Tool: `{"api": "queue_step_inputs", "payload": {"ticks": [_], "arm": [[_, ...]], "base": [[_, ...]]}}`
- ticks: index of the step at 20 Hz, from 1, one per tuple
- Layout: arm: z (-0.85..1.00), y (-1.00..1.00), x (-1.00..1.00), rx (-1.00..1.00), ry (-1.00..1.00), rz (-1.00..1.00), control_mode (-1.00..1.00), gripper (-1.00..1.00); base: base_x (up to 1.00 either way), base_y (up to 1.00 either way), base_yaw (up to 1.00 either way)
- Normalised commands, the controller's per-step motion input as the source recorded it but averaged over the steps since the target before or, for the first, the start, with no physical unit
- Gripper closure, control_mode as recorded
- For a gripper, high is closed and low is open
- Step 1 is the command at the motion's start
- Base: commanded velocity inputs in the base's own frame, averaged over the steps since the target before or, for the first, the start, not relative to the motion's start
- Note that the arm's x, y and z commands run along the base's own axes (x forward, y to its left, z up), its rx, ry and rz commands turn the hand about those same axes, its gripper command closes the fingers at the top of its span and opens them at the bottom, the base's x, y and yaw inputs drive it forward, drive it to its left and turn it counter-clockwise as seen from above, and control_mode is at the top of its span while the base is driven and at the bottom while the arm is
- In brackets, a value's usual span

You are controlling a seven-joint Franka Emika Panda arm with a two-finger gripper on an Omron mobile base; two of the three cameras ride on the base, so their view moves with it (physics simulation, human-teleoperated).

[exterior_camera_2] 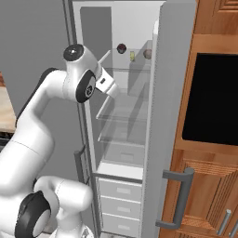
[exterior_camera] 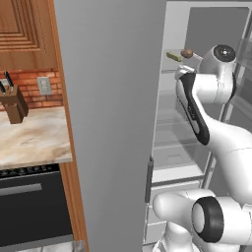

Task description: Pick the egg and butter from the fridge and place them by the bowl for mixing.

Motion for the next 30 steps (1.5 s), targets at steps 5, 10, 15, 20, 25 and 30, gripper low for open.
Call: {"api": "queue_step_inputs", "payload": {"ticks": [5,10,15,20,25,30], "arm": [[0.35,-0.06,0.25,0.00,-0.03,0.00,-1.00,-1.00],[0.37,-0.02,0.23,-0.01,-0.01,0.09,-1.00,-1.00],[0.17,-0.11,0.16,0.00,-0.14,0.20,-1.00,-1.00],[0.11,-0.03,0.23,-0.07,-0.14,0.17,-1.00,-1.00],[0.16,0.00,0.32,-0.13,-0.08,0.04,-1.00,-1.00],[0.23,0.00,0.37,-0.12,0.00,0.00,-1.00,-1.00]], "base": [[0.00,0.00,0.00],[0.00,0.00,0.00],[0.00,0.00,0.00],[0.00,0.00,0.00],[0.00,0.00,0.00],[0.00,0.00,0.00]]}}
